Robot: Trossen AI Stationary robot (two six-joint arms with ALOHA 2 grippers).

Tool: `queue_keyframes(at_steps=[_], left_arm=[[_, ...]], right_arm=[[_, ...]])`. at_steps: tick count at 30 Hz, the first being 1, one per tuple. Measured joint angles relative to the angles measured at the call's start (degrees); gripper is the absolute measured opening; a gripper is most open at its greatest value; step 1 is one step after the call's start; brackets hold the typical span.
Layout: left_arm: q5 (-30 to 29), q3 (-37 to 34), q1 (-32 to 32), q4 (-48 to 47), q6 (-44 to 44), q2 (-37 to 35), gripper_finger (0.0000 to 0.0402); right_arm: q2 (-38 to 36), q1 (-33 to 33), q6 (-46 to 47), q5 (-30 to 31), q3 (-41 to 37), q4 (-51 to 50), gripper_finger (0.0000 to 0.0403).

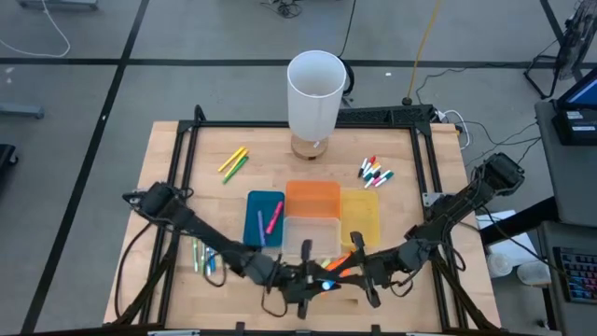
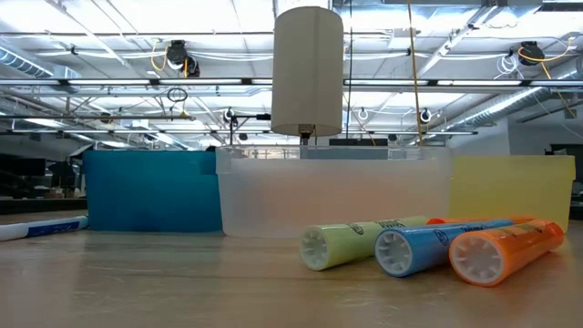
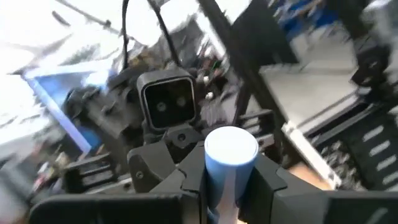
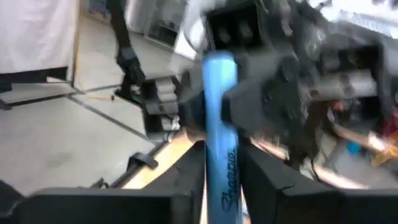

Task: Pick & Place Markers
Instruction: Put the large right blue highlighter pen into the blue bin

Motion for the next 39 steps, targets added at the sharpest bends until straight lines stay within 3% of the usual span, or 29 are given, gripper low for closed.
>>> queue_keyframes(at_steps=[3, 5, 9, 10, 11, 14, 18, 21, 25, 30, 33, 36, 39], left_arm=[[-12.41, -0.01, -3.0, -5.55, -0.52, -3.17, 0.0061], [-26.87, 0.03, -4.42, -8.17, -2.96, -5.22, 0.0061], [-62.59, 0.12, -6.49, -15.28, -13.41, -8.26, 0.0061], [-66.23, -0.06, -7.08, -17.99, -16.18, -8.79, 0.0061], [-65.64, -0.6, -7.28, -21.37, -19.31, -9.66, 0.0061], [-56.59, -2.6, -7.22, -28.25, -33.89, -13.49, 0.0061], [-50.75, -5.03, -5.78, -44.01, -48.76, -17.88, 0.0061], [-40.74, -6.37, -4.1, -52.6, -56.53, -19.33, 0.0061], [-26.88, -8.8, -1.57, -49.31, -51.13, -18.98, 0.0061], [0.55, -15.12, 1.51, -28.52, -35.2, -17.87, 0.0061], [13.21, -21.11, 3.5, -19.21, -31.94, -19.47, 0.0061], [12.84, -29.41, 5.11, -13.4, -33.12, -25.29, 0.0061], [1.44, -39.01, 6.33, -7.44, -38.67, -33.05, 0.0061]], right_arm=[[-0.12, 0.06, 4.55, 1.63, -0.21, -3.98, 0.0157], [-0.18, 0.15, 6.57, 4.13, -0.25, -7.19, 0.019], [-1.29, -0.03, 10.76, 9.8, -0.34, -13.14, 0.0233], [-1.69, -0.3, 11.61, 11.28, -0.32, -14.1, 0.0238], [-2.13, -0.39, 12.45, 12.6, -0.32, -15.29, 0.0242], [-3.91, -0.37, 14.71, 14.6, -0.34, -18.58, 0.0243], [-6.88, -0.17, 17.51, 14.52, -0.32, -22.34, 0.0234], [-8.53, 0.48, 18.1, 14.54, -0.32, -23.93, 0.0226], [-9.05, 0.91, 18.02, 14.34, -0.29, -24.4, 0.0219], [-9.04, 0.89, 18.37, 14.32, -0.29, -25.06, 0.0215], [-9.02, 0.92, 18.8, 14.29, -0.27, -25.41, 0.0215], [-9.02, 0.92, 18.98, 14.29, -0.27, -25.86, 0.0216], [-9.02, 0.92, 19.13, 14.29, -0.27, -26.13, 0.0215]])
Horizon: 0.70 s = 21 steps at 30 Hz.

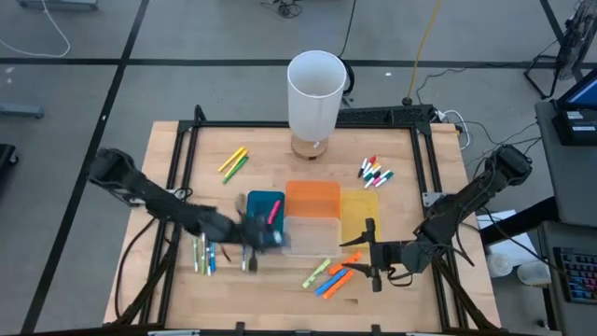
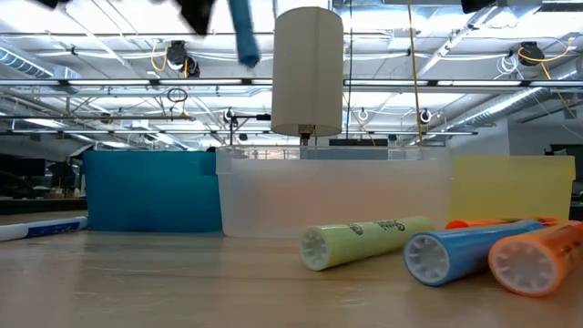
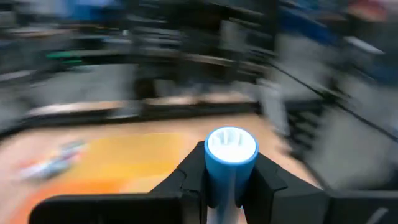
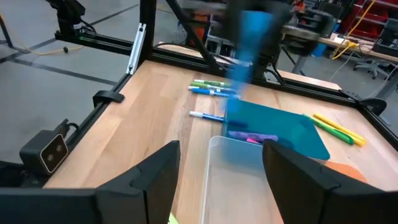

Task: Pick & Place Markers
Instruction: Put the large right blue highlighter pen into the blue bin

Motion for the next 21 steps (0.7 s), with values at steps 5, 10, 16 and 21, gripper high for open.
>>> queue_keyframes(at_steps=[5, 10, 16, 21], left_arm=[[-22.5, -11.02, -1.03, 0.06, -20.74, -10.42, 0.0061], [-24.09, -13.71, -0.61, -4.81, -34.72, -11.24, 0.0061], [-22.14, -13.63, 0.95, -9.15, -41.39, -9.31, 0.0066], [-19.13, -13.62, 1.16, -8.94, -38.29, -9.19, 0.015]], right_arm=[[0.0, 0.0, -0.16, 0.0, 0.0, -0.09, 0.0213], [0.02, -0.55, -0.17, 0.05, 0.0, 0.06, 0.0212], [0.02, -0.66, -0.17, 0.01, 0.0, -0.05, 0.0212], [0.02, -0.64, -0.17, 0.01, 0.0, -0.49, 0.0211]])
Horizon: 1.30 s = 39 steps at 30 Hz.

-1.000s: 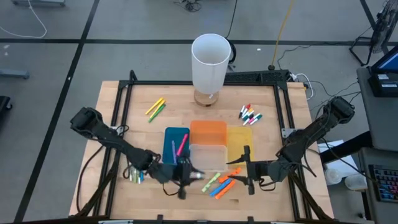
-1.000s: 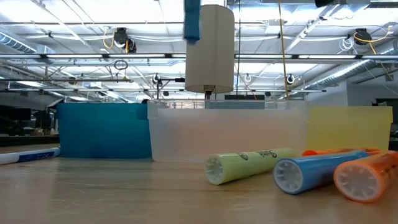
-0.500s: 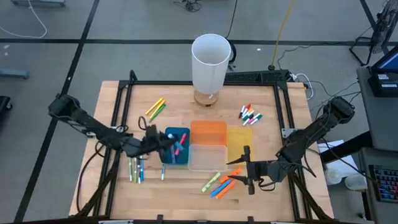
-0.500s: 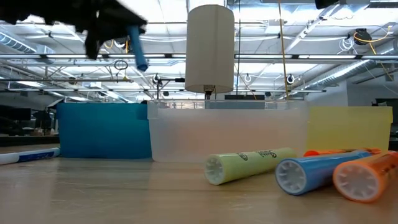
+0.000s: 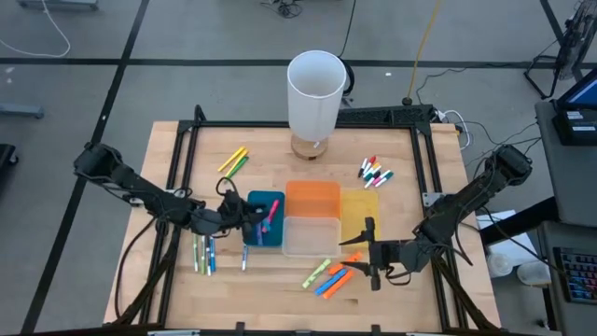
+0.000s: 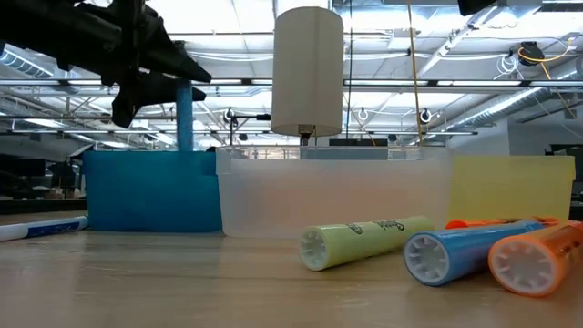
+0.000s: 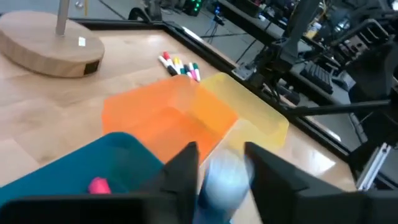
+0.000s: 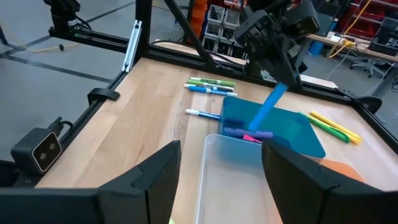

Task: Pick & Place Markers
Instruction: Put the large right blue highlighter pen into the blue bin, then put the large bottom orange highlighter pen into the blue bin

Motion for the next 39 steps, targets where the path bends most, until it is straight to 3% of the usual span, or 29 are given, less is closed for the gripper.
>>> queue_keyframes(at_steps=[7, 13, 17, 22, 31, 39], left_arm=[[-0.9, 0.0, 0.0, 0.15, 2.07, 0.0, 0.0251], [1.78, 0.0, -0.09, 11.18, 10.0, 0.0, 0.0289], [11.52, 0.03, -0.13, 22.72, 19.69, 0.0, 0.0297], [21.4, 0.09, -0.17, 26.15, 22.34, 0.0, 0.0292], [20.09, 0.09, 0.42, 24.33, 22.98, 0.0, 0.028], [19.91, 0.09, 0.68, 24.54, 23.01, 0.0, 0.0291]], right_arm=[[0.0, 0.22, 0.39, -0.16, 0.0, -0.91, 0.0216], [3.59, 2.33, 0.45, -8.9, 0.07, -0.15, 0.0216], [11.97, 3.49, 0.84, -10.42, 0.34, 0.97, 0.0215], [20.39, 2.72, 3.87, -16.34, 5.32, -2.79, 0.0214], [28.61, 3.29, 7.21, -19.61, 8.74, -10.31, 0.0193], [29.73, 1.5, 6.17, -21.07, 8.74, -11.03, 0.0169]])
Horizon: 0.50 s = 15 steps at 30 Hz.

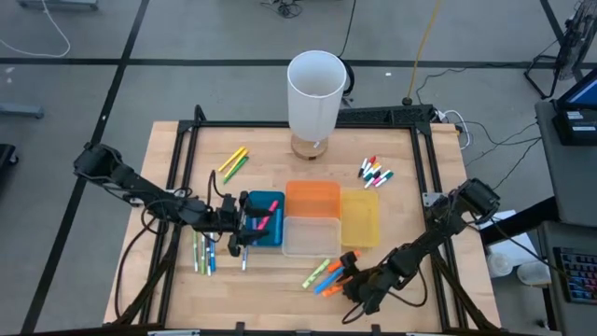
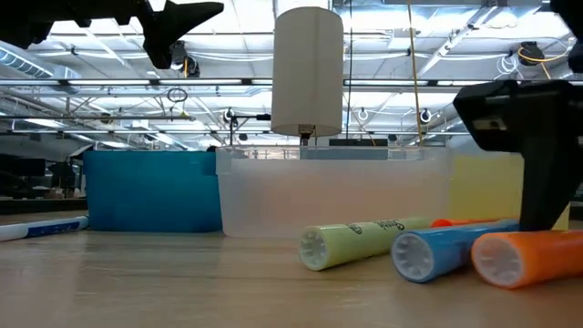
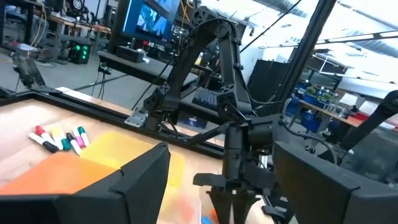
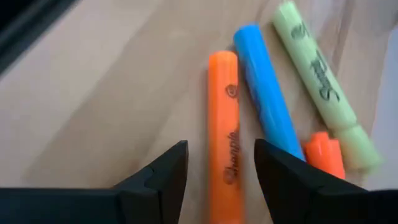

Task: Pick & Place Markers
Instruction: Put the large bottom orange highlighter pen into the blue bin

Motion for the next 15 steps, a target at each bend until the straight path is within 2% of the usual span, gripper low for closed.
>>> queue_keyframes(at_steps=[11, 15], left_arm=[[0.0, 0.0, 0.0, -0.24, -0.04, 0.0, 0.0275], [0.0, 0.0, 0.0, -0.87, 0.0, 0.0, 0.0274]], right_arm=[[-0.2, 0.0, 4.37, -0.16, 0.11, -6.35, 0.0147], [-0.35, -0.53, 4.48, -3.67, 0.21, -8.44, 0.0128]])
